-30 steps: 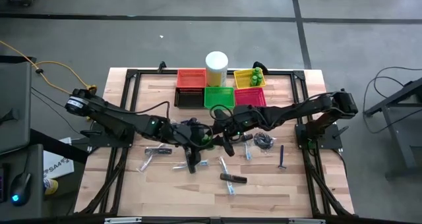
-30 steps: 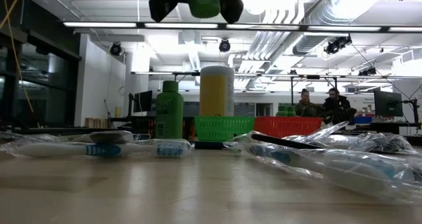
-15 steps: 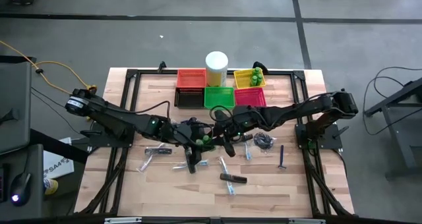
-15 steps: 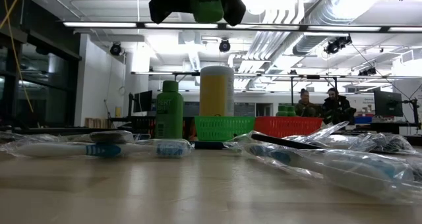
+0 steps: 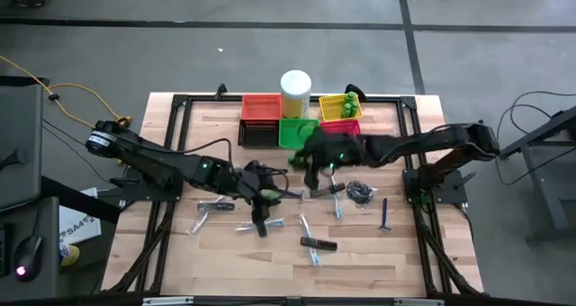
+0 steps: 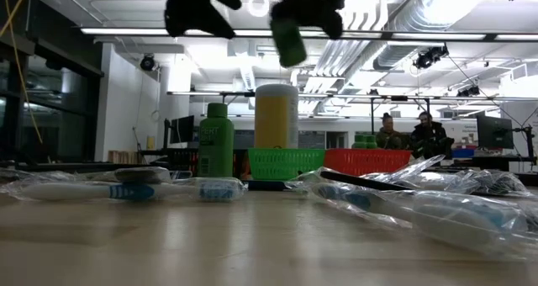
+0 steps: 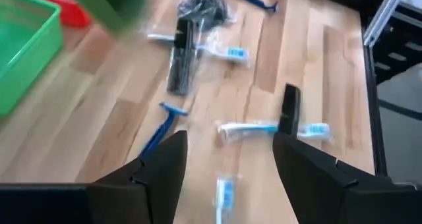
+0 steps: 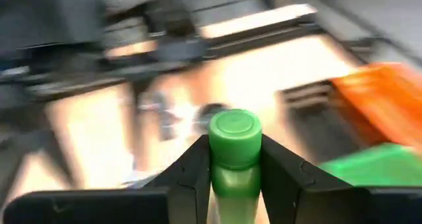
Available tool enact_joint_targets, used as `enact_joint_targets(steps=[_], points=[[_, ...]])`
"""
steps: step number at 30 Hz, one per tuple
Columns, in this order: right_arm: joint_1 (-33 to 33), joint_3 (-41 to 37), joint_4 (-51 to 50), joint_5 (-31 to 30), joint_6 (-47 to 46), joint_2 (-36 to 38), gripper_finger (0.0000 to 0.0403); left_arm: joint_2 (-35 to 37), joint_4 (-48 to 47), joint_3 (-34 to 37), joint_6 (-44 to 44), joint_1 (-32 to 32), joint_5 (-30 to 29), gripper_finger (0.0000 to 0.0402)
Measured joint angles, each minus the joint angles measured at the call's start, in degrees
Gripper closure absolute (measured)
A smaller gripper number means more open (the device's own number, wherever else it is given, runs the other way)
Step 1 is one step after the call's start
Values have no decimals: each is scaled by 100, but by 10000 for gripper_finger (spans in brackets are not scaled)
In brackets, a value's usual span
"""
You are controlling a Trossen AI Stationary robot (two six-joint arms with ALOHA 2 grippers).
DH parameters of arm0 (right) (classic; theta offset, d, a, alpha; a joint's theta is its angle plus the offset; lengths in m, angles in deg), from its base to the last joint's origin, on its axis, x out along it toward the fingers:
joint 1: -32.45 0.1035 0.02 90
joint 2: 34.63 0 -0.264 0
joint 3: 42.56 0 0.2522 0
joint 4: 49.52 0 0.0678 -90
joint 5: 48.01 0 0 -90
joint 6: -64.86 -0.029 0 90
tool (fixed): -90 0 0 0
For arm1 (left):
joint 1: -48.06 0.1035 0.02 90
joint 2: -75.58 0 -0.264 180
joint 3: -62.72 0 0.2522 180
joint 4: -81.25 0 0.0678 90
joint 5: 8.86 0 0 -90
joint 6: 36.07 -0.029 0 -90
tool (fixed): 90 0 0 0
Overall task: Pick & Place Travel size toiletries
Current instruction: Put the green shampoo into the yellow bin
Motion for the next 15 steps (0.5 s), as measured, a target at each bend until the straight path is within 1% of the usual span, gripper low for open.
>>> enact_joint_targets(steps=[2,5,9,11,15], points=[[-168,-15,-419,-363,0,231,312,121,-312,0,53,7,-219,177],[-462,-12,-895,-840,1,582,312,311,-697,4,78,7,-769,177],[-916,-19,-1388,-1388,-44,970,312,744,-755,249,68,-42,-1307,177],[-1118,-90,-1494,-1547,-86,1112,312,985,-709,489,87,-44,-1440,177],[-1562,-368,-1488,-1730,-284,1372,312,1570,-632,1132,253,-36,-1488,177]])
